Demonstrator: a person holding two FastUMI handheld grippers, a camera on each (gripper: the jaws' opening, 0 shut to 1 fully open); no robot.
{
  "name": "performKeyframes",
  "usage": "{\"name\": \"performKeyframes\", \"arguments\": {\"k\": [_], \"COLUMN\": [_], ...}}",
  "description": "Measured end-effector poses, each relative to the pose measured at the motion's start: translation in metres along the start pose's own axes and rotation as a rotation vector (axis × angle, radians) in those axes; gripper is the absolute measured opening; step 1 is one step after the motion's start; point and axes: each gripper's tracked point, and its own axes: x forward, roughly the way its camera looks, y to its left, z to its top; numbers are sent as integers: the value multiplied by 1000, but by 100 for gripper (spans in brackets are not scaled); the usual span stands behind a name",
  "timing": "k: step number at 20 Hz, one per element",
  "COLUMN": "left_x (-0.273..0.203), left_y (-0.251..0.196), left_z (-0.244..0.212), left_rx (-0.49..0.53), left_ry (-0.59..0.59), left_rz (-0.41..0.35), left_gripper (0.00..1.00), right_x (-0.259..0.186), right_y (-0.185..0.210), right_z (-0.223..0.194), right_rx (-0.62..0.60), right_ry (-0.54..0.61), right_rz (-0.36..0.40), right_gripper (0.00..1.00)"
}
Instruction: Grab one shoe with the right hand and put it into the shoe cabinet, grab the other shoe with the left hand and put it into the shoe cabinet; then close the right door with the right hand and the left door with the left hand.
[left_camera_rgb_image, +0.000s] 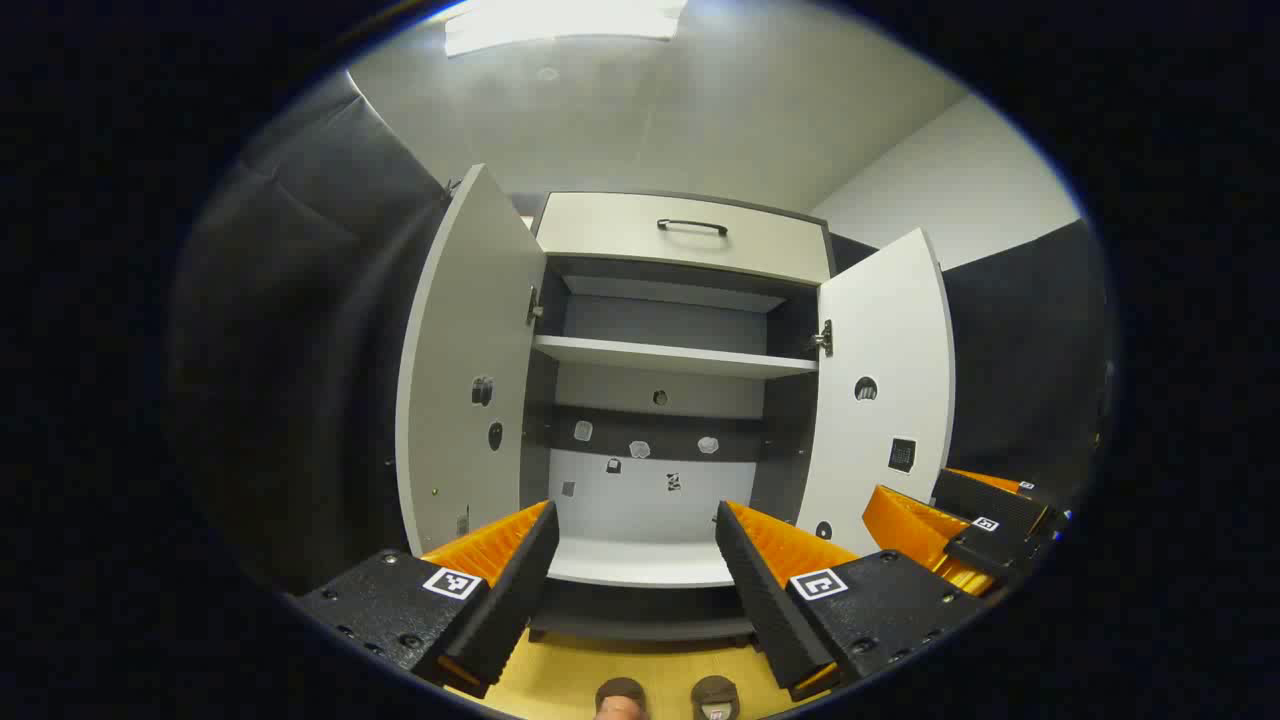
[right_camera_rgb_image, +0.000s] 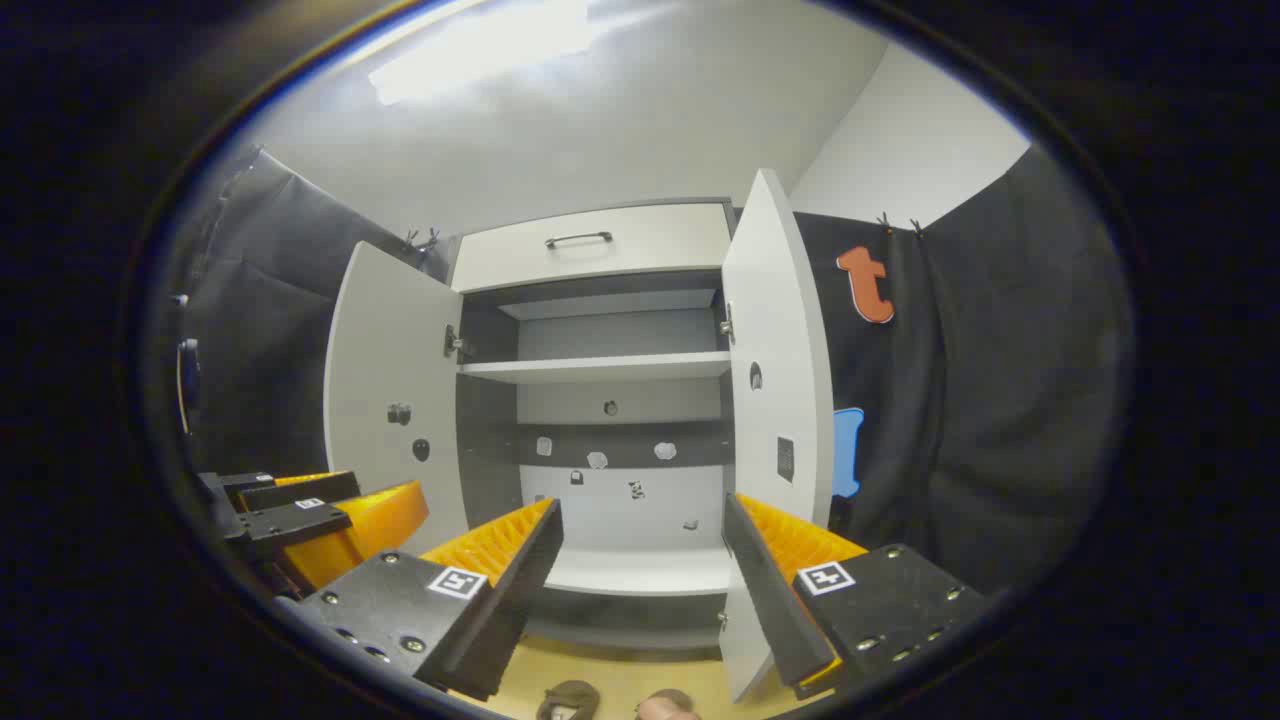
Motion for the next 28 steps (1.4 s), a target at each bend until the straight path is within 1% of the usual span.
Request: {"name": "performKeyframes", "arguments": {"k": [1, 4, 7, 10, 13, 16, 21, 28], "left_x": [2, 6, 9, 11, 13, 14, 16, 18], "left_y": [0, -1, 3, 9, 17, 27, 41, 53], "left_z": [0, -3, -5, -6, -6, -5, -3, -4], "left_rx": [0, 0, 3, 10, 9, 13, 24, 24], "left_ry": [-2, 1, 7, 7, 9, 3, 2, 1], "left_rz": [2, 4, 17, 32, 45, 69, 100, 125], "left_gripper": [96, 96, 96, 96, 96, 96, 96, 96], "right_x": [3, 10, 14, 17, 21, 20, 10, -14], "right_y": [-1, -4, -2, -1, 2, 5, 8, 3], "right_z": [-1, -3, -11, -23, -45, -86, -169, -312], "right_rx": [-4, -19, -26, -35, -56, -75, -101, -142], "right_ry": [-1, -7, 12, 35, 70, 139, 296, 570], "right_rz": [-1, 3, 15, 20, 29, 42, 64, 89], "right_gripper": [97, 96, 96, 97, 96, 96, 97, 98]}}
